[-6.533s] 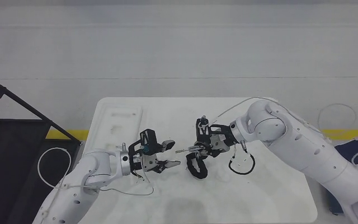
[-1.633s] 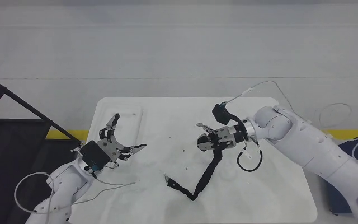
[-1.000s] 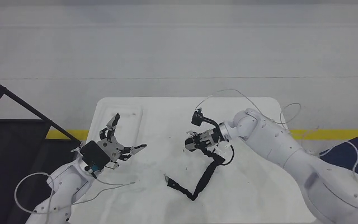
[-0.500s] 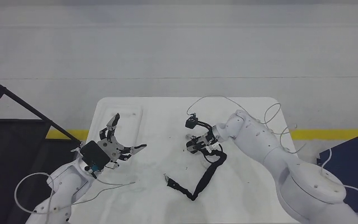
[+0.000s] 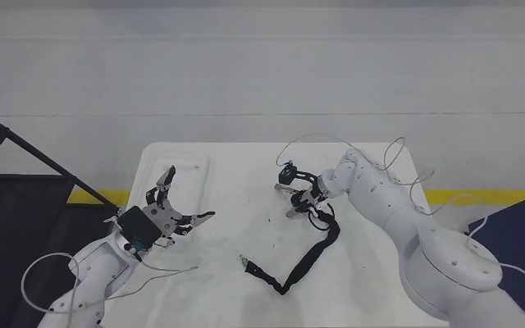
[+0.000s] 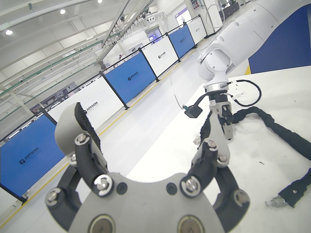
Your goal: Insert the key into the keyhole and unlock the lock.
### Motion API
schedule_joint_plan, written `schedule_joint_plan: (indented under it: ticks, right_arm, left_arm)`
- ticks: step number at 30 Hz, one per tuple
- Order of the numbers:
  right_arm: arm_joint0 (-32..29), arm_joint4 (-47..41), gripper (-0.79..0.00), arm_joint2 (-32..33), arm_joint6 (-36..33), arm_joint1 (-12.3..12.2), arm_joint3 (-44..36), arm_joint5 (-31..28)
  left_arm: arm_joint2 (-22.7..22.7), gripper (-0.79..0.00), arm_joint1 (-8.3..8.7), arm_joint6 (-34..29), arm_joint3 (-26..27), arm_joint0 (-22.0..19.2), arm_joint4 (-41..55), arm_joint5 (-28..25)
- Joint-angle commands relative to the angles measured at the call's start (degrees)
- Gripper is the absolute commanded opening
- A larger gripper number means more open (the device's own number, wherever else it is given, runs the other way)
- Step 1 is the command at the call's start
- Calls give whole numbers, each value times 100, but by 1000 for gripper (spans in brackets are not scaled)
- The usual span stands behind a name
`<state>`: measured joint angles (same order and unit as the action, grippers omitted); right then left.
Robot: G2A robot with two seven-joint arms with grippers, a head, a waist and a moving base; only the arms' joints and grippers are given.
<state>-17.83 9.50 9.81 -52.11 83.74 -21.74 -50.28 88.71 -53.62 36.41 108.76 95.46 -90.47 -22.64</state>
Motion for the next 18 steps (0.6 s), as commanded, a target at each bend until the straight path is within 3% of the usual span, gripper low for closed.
schedule_joint_plan:
  ticks: [1,10,18]
  right_arm:
    - [64,172,0,17,246,-5,20,-39]
    - [319,957,0,121,1284,-221,117,-43]
    - [204,1267,0,415,2504,-663,-424,-772]
  left_arm:
    - [0,0,0,0,0,0,0,0]
    - [0,0,0,0,0,0,0,0]
    - [0,0,0,0,0,0,0,0]
